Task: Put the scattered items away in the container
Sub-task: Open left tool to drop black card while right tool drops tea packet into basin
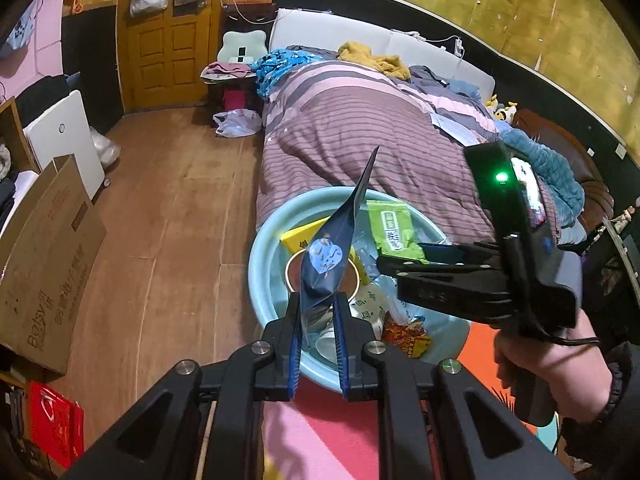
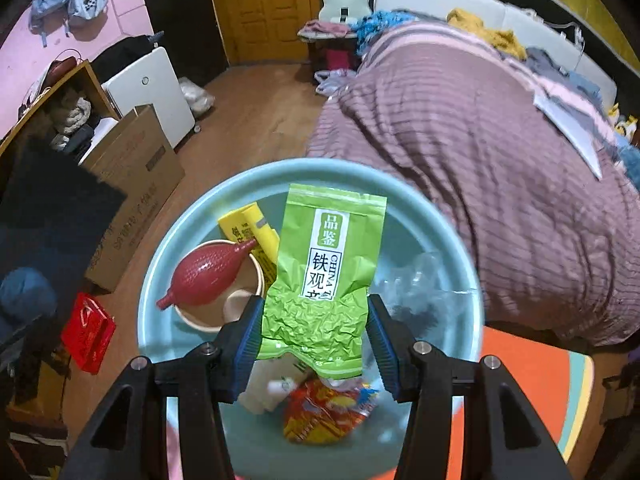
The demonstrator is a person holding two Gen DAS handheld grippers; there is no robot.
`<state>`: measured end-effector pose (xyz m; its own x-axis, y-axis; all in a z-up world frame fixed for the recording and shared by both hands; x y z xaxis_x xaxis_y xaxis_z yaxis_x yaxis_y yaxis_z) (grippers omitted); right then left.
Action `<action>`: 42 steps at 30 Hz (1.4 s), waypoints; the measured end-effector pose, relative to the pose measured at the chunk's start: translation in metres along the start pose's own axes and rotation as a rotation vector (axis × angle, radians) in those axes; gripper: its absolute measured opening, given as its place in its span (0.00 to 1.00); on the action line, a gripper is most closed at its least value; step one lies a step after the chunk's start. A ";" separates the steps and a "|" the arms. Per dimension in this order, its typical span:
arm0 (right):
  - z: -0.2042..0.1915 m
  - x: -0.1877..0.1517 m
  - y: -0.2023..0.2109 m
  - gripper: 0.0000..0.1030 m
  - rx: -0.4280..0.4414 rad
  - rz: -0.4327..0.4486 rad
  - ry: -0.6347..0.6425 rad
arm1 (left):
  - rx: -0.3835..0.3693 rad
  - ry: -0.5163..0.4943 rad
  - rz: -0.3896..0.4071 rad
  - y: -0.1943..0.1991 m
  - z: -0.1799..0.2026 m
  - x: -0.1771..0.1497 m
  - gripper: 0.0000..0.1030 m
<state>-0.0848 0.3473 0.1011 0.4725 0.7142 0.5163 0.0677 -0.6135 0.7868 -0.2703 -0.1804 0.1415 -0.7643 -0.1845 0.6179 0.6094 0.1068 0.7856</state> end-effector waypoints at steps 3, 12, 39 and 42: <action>0.004 0.002 -0.013 0.53 -0.013 -0.024 -0.015 | -0.008 -0.002 -0.005 -0.004 0.002 0.000 0.15; 0.017 -0.001 -0.022 0.62 -0.010 -0.036 -0.058 | -0.038 -0.008 -0.031 -0.016 0.015 0.000 0.15; 0.047 -0.030 0.051 0.95 -0.054 0.075 -0.127 | -0.038 -0.051 -0.058 -0.036 0.048 0.003 1.00; 0.051 -0.032 0.058 1.00 -0.052 0.088 -0.143 | -0.030 -0.053 -0.055 -0.032 0.049 0.002 1.00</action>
<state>-0.0517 0.2718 0.1129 0.5952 0.6009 0.5335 -0.0236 -0.6505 0.7591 -0.3020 -0.1368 0.1188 -0.8065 -0.1372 0.5751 0.5715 0.0683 0.8178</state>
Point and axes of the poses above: each gripper's, at about its wrist camera, not at the fingertips, and y roughly against the way its jaws point, z to its right, x to its top, the point moved 7 cm from there along -y, roughly the way its jaws point, and after that the axes turned 11 degrees about x, right-handed, at the moved point
